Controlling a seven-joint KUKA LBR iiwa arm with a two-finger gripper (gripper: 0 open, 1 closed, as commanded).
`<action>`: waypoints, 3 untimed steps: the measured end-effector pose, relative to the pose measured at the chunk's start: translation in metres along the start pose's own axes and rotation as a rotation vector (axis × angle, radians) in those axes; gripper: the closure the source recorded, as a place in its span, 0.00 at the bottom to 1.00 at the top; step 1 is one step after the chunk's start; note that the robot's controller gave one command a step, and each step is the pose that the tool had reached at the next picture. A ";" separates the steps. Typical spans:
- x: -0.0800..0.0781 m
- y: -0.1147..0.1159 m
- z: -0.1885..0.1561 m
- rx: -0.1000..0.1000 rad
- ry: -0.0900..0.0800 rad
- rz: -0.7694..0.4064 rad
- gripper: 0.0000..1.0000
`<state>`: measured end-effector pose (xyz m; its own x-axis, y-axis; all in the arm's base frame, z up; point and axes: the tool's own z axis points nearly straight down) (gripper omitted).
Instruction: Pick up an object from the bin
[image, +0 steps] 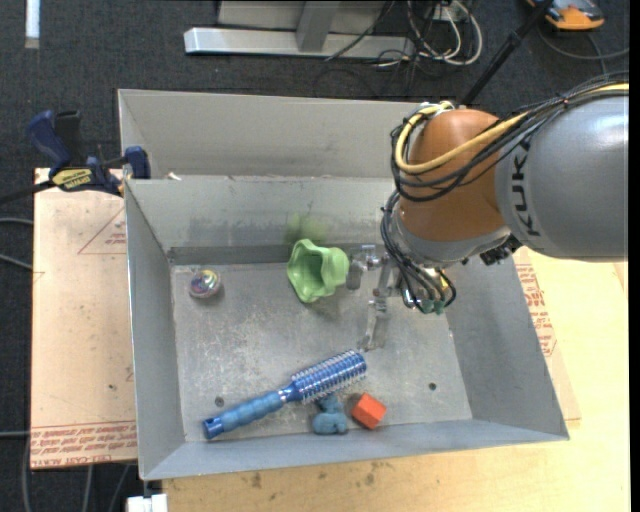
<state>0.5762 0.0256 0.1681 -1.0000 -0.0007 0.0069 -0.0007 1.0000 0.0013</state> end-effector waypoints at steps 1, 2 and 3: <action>0.040 0.014 0.102 0.000 -0.001 -0.213 0.00; 0.038 0.014 0.099 0.001 -0.006 -0.212 1.00; 0.019 -0.025 -0.103 0.003 -0.019 -0.188 1.00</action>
Offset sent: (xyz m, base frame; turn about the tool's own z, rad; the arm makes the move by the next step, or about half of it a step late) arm -0.0385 0.0135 -0.0981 -0.2145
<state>0.5583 0.0000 0.2707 -0.9822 -0.1875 -0.0120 -0.1874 0.9823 -0.0025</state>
